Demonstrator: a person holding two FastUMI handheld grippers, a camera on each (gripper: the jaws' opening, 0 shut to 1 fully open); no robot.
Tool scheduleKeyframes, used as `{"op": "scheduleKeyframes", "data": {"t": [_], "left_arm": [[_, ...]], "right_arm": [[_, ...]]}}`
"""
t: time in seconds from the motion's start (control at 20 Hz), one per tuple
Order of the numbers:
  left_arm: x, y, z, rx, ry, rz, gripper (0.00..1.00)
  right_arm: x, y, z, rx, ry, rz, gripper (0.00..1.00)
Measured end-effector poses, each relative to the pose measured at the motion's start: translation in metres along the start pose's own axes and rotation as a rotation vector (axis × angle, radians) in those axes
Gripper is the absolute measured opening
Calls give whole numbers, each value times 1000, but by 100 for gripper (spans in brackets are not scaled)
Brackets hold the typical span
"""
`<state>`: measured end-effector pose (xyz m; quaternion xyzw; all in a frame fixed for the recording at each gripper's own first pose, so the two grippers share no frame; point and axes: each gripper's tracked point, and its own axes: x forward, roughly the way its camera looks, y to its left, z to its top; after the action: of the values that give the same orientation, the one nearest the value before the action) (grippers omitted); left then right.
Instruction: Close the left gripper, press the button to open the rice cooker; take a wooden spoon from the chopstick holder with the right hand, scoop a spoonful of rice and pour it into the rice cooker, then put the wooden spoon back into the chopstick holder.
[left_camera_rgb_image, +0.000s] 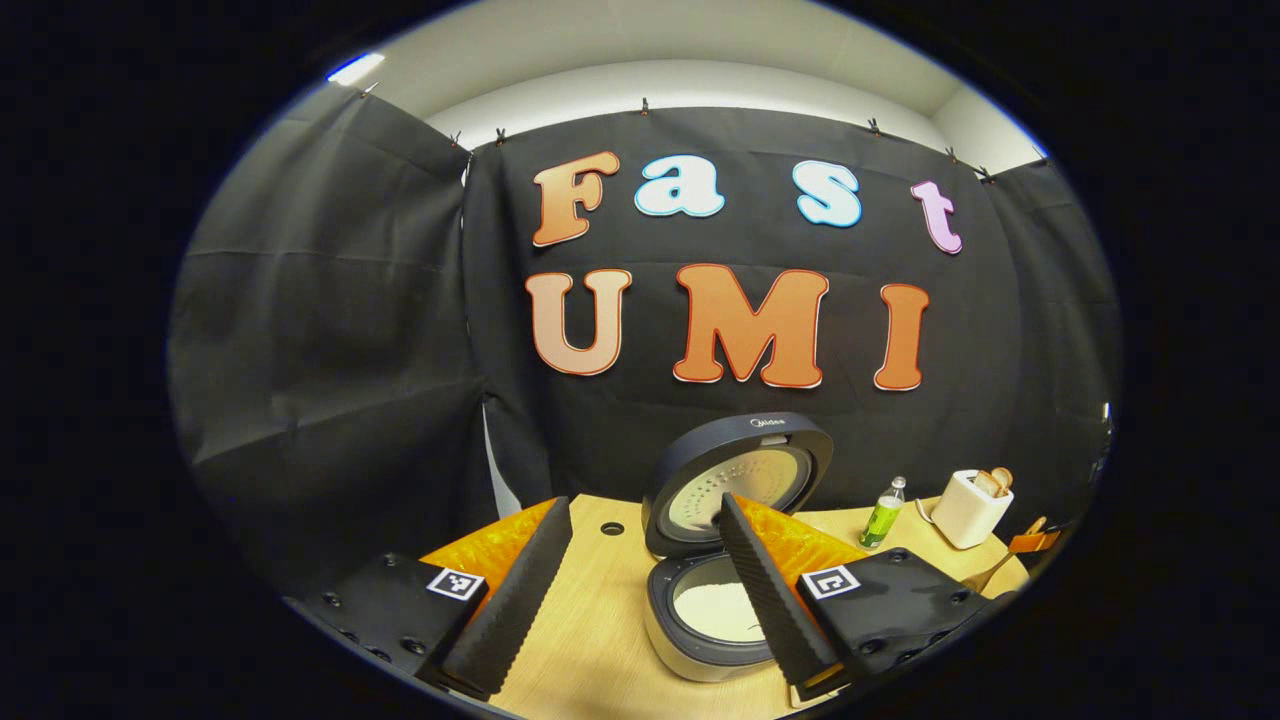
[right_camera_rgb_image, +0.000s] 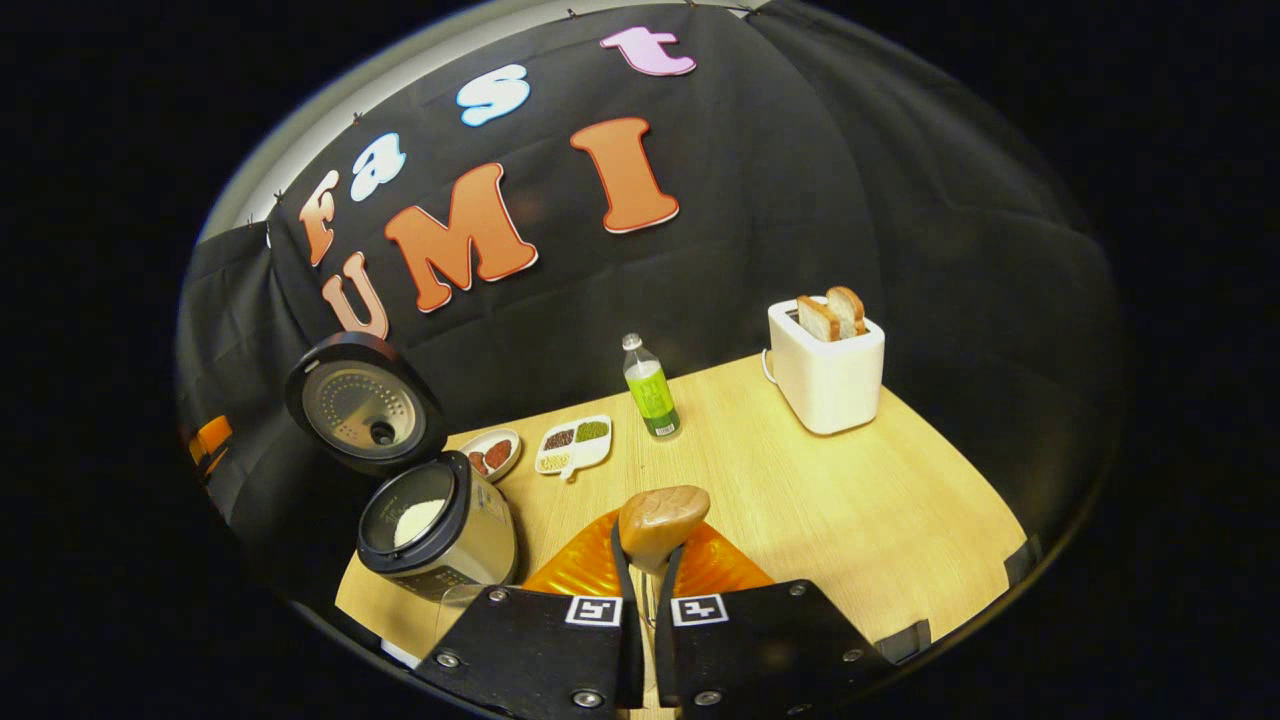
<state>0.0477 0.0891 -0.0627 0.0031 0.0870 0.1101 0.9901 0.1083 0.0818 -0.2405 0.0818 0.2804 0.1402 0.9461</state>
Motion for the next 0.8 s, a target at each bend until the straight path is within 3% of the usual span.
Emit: {"op": "scheduleKeyframes", "data": {"t": [0.35, 0.55, 0.65, 0.7, 0.75, 0.8], "left_arm": [[-16, 4, 13, 30, -14, 25, 100], [-20, -2, 20, 48, -22, 24, 100], [-19, -11, 24, 56, -29, 11, 100], [-19, -15, 26, 59, -34, 7, 100], [-19, -20, 28, 60, -38, 1, 100], [-17, -26, 31, 59, -44, -8, 97]], "right_arm": [[32, -18, -36, 70, 61, 10, 7], [28, -30, -36, 79, 50, -28, 17], [21, -44, -25, 71, 32, -73, 25], [15, -46, -19, 74, 21, -84, 40], [8, -50, -11, 67, 8, -97, 42], [2, -55, -2, 47, -13, -118, 66]]}}
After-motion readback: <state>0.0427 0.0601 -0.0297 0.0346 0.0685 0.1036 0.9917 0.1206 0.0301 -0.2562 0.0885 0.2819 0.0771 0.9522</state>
